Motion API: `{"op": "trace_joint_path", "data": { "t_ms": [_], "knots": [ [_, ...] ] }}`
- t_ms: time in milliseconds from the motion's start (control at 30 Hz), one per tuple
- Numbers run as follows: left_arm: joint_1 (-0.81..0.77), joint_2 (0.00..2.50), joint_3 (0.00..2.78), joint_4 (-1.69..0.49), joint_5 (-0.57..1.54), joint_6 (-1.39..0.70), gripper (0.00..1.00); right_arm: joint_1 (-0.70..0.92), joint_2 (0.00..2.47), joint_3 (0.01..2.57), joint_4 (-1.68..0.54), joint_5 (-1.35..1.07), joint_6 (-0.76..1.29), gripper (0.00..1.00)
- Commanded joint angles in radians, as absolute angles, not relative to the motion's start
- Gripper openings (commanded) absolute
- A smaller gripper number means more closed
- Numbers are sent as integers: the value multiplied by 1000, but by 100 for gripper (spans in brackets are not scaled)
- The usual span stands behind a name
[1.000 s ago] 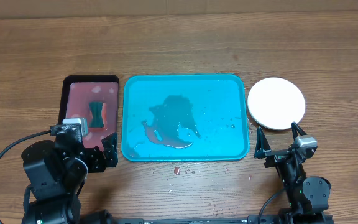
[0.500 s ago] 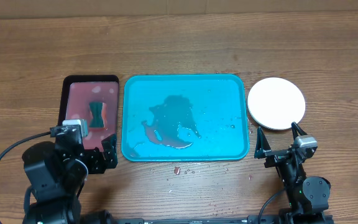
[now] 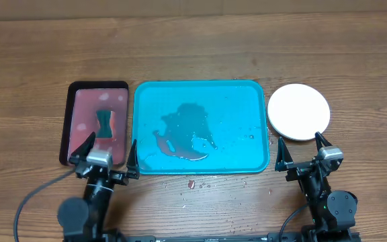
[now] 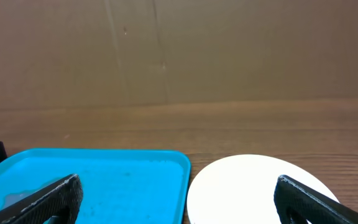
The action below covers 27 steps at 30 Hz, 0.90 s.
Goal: Clean dirty plates on tray and stack at the side
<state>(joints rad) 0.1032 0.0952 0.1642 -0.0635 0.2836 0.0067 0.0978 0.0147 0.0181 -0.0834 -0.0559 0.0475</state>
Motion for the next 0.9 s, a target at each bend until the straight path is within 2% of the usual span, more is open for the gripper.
{"op": "trace_joint_path", "data": {
  "t_ms": [0, 100, 400, 867],
  "knots": [
    [87, 6, 60, 45, 186, -6, 100, 90, 3, 8, -80, -61, 41, 100],
    [83, 3, 4, 136, 141, -20, 100, 90, 3, 8, -80, -61, 41, 100],
    [85, 4, 5, -78, 103, -37, 100, 90, 3, 8, -80, -61, 41, 100],
    [85, 13, 5, -70, 100, -37, 100, 90, 3, 8, -80, -62, 41, 100]
  ]
}}
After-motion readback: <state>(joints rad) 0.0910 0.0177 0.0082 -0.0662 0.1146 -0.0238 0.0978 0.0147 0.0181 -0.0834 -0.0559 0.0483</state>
